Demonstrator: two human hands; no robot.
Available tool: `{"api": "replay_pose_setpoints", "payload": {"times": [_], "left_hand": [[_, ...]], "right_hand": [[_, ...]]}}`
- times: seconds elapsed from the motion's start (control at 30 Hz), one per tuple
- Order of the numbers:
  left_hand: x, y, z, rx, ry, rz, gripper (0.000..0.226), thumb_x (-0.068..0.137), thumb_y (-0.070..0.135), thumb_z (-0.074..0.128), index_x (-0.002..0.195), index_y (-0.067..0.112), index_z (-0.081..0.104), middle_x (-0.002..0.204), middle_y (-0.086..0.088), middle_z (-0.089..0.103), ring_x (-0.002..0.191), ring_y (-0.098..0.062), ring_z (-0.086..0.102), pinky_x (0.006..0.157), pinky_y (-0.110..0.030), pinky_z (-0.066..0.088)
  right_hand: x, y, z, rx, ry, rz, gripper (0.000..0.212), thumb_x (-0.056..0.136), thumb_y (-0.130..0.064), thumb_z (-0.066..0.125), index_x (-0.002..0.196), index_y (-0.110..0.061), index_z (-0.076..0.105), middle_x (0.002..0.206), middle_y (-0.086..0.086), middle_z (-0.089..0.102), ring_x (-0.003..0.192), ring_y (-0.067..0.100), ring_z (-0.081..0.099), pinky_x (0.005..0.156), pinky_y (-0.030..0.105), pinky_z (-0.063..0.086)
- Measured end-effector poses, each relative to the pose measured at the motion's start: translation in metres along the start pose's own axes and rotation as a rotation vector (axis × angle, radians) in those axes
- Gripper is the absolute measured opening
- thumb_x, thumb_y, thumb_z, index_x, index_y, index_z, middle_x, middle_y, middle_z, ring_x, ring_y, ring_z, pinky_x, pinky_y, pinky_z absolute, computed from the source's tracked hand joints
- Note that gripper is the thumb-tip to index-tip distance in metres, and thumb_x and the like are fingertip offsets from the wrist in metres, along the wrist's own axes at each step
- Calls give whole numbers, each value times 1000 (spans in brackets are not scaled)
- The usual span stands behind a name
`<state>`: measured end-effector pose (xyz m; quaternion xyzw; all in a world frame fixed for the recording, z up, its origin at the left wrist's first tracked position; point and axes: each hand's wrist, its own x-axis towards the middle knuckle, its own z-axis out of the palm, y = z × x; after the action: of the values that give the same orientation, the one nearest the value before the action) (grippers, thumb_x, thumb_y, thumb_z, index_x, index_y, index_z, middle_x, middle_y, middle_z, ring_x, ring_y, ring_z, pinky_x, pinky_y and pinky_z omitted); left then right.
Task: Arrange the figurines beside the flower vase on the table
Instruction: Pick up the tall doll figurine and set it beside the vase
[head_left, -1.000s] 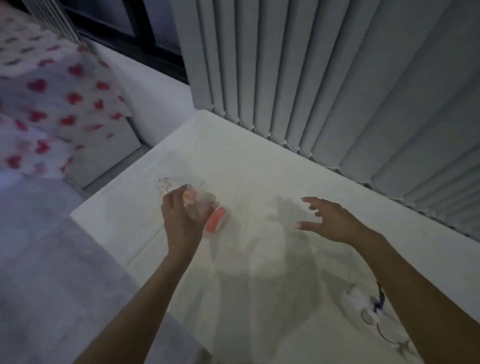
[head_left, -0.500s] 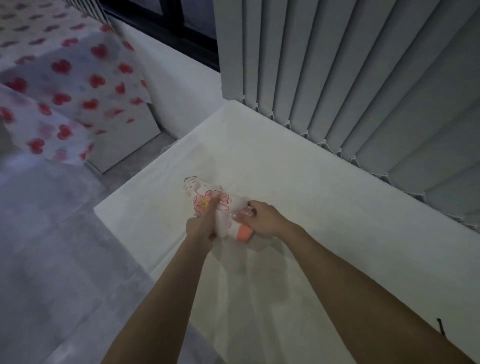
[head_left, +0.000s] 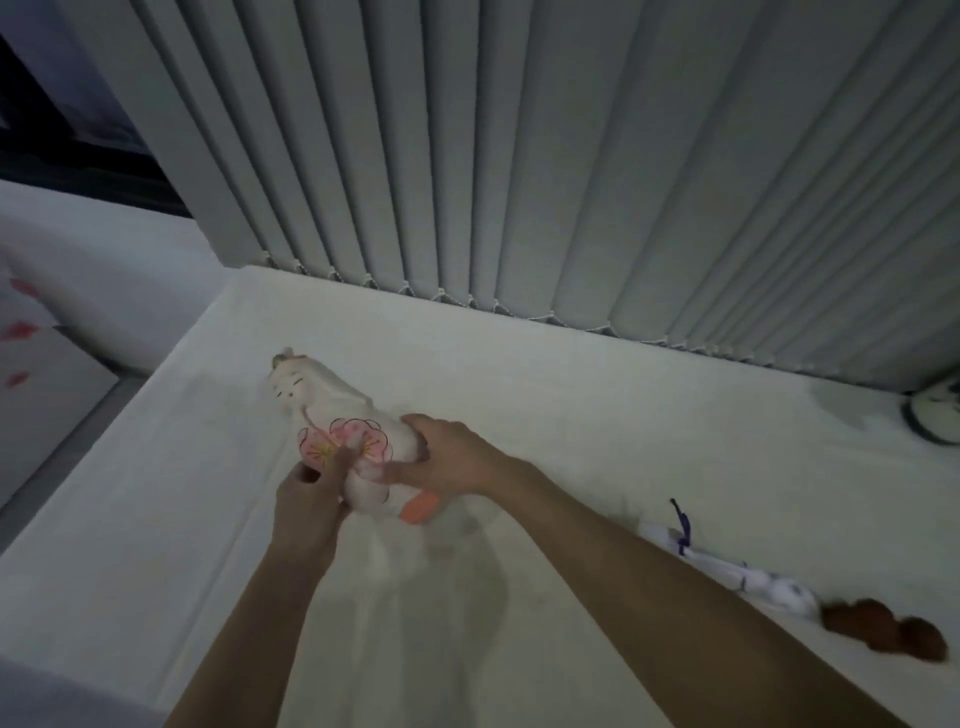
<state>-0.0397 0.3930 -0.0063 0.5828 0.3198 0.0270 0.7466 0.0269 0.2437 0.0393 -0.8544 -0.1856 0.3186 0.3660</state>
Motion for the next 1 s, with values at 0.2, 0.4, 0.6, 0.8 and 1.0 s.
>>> {"api": "replay_pose_setpoints", "payload": {"times": [0.2,0.4,0.6,0.8,1.0], "left_hand": [[-18,12,70,333,-160,314,30,65,15,83,82,22,60,81,5,67,77,-12,64,58,-19,52],[-38,-9,118,470,-431,422,79,52,12,92,118,13,50,110,-3,62,101,-16,61,77,-24,55],[-54,-35,126,466,-539,444,85,43,27,91,116,24,48,107,17,58,93,15,59,68,-2,50],[-66,-55,120,455,-533,451,84,41,31,91,112,32,46,109,15,58,96,12,59,69,-2,50],[-74,-72,116,425,-498,448,80,44,17,92,109,32,47,108,14,58,94,15,58,68,0,48]], "right_hand": [[-53,34,-42,-14,135,88,73,67,-35,81,126,-13,45,122,6,61,107,24,60,89,37,54],[-97,80,-42,73,329,197,85,53,-24,88,123,-11,41,115,4,60,104,23,61,87,38,55],[-118,108,-17,21,494,264,79,58,-32,83,123,-14,42,114,6,65,101,27,64,72,24,45],[-124,123,-1,-55,516,258,77,61,-28,79,126,-13,41,117,6,61,103,26,63,72,20,41],[-128,131,6,-128,508,234,78,63,-25,77,129,-12,38,119,9,59,103,28,62,74,25,44]]}}
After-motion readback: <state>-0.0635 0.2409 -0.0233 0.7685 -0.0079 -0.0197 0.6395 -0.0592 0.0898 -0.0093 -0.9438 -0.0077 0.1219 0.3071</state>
